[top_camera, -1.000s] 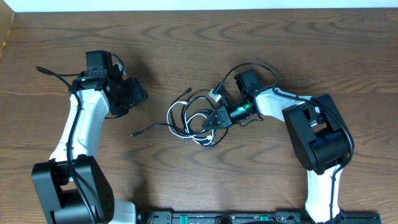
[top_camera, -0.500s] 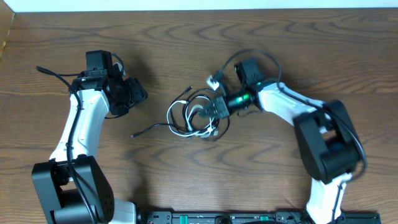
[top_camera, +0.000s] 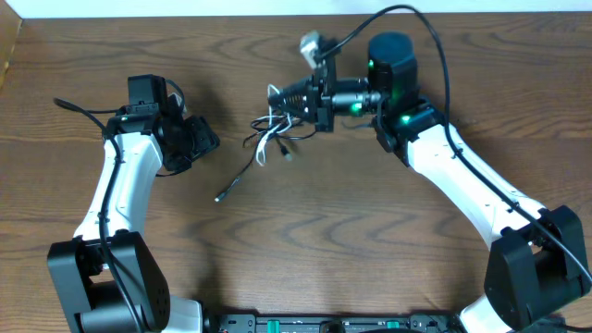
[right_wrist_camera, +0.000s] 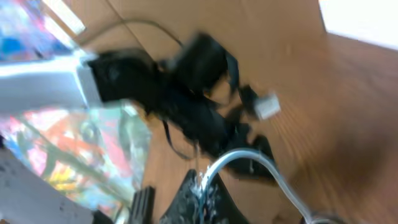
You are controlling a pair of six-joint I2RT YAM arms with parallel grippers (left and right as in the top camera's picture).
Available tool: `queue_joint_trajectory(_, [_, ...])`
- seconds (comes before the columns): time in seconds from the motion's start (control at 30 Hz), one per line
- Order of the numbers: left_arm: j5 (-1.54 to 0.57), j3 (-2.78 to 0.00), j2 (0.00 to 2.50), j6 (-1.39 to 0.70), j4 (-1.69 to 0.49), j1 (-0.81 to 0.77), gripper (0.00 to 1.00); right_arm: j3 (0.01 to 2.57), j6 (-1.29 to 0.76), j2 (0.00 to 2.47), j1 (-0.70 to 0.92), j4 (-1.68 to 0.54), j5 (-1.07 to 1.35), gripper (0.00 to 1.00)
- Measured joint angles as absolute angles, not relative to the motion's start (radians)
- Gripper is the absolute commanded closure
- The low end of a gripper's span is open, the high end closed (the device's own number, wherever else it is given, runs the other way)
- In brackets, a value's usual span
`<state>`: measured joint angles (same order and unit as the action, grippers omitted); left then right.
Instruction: Untangle cables
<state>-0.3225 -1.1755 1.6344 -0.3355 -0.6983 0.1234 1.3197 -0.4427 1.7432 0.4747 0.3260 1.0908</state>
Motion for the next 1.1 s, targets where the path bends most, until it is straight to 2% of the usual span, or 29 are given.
queue_joint_trajectory(0.17, [-0.323,-1.175,1.634,-0.336,-0.699,0.123,0.39,1.319,-0.561,1.742,0.475,0.469,1.109,0.99])
queue_joint_trajectory(0.43, [-0.323,-1.174,1.634,-0.336,-0.699,0.123,0.39,1.320,-0.606,1.740,0.475,0.227,0.905,0.99])
queue_joint_trajectory(0.93, [-0.323,-1.174,1.634,-0.313,-0.699,0.123,0.36,1.320,-0.648,1.740,0.474,0.198,0.769,0.99])
queue_joint_trajectory(1.0, [-0.323,-1.174,1.634,-0.313,-0.699,0.123,0.34,1.320,-0.651,1.740,0.474,0.213,0.767,0.99])
queue_joint_trajectory(1.1, [-0.323,-1.174,1.634,-0.313,-0.699,0.123,0.34,1.314,-0.705,1.742,0.473,0.387,0.772,0.99])
